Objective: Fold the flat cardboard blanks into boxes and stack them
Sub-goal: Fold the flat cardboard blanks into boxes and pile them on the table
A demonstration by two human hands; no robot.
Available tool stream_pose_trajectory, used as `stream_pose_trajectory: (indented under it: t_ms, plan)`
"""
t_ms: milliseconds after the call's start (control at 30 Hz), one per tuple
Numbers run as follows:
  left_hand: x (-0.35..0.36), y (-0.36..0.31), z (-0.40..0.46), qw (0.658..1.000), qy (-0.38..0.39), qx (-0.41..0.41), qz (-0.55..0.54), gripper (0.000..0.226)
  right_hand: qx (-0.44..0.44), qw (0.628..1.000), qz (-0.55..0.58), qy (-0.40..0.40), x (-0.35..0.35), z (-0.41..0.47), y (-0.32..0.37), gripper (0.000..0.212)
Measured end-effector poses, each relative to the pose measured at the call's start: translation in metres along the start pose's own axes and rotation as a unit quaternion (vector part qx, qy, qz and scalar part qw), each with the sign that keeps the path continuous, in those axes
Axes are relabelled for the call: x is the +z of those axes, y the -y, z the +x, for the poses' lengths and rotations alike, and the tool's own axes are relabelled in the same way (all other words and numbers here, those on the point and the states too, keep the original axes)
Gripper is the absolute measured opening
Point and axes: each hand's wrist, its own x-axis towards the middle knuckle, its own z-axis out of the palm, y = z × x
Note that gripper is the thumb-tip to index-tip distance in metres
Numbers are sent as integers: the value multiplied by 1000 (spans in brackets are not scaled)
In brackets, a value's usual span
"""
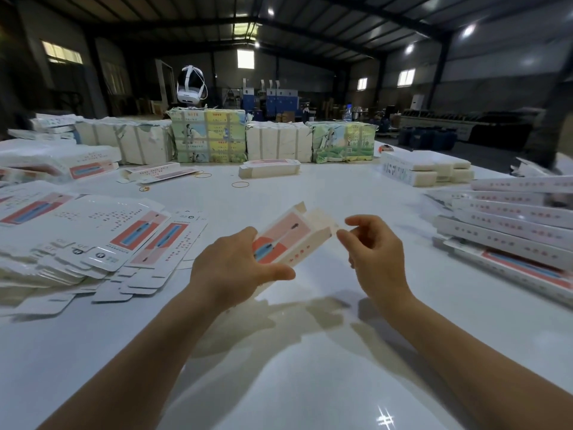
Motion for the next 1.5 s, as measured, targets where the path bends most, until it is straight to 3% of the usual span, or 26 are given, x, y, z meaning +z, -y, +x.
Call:
stream_pose_trajectory:
  t_ms: [100,233,500,633,700,833,967,1167,1200,1267,1333,1367,1433,1500]
  plan:
    - [2,-4,-2,999,-16,5,32,54,-70,994,-81,28,7,-7,2,17]
    - [7,-9,-4,998,-10,18,61,56,-39,992,-83,84,12,-14,4,23]
    - [9,-5,-6,997,-5,32,76,59,16,993,-27,110,11,-15,7,16]
    - [12,-1,-5,989,-13,54,135,68,99,978,-15,183,9,-9,3,60]
    - [14,-1,-5,984,-14,72,162,71,125,968,-19,216,8,-7,2,56]
    - [15,-2,-7,986,-15,63,152,70,96,979,3,182,9,-11,1,32]
    - [17,-8,-8,983,-28,60,173,69,78,980,0,183,14,-14,2,40]
    - [21,-16,-10,986,-32,42,159,72,46,986,-76,140,11,-10,4,31]
    - [20,-17,-10,987,-31,39,151,73,24,987,-113,111,9,-7,5,34]
    - [19,-17,-9,989,-31,36,137,71,45,988,-124,83,4,0,3,72]
    - [18,-18,-10,991,-29,34,128,66,198,972,66,108,2,5,4,104]
    - [18,-19,-11,991,-24,35,126,66,272,933,191,136,1,5,4,103]
    - [19,-21,-13,991,-7,43,125,69,337,861,338,174,2,5,7,63]
    - [20,-23,-14,991,-3,51,121,68,307,881,309,185,2,5,6,31]
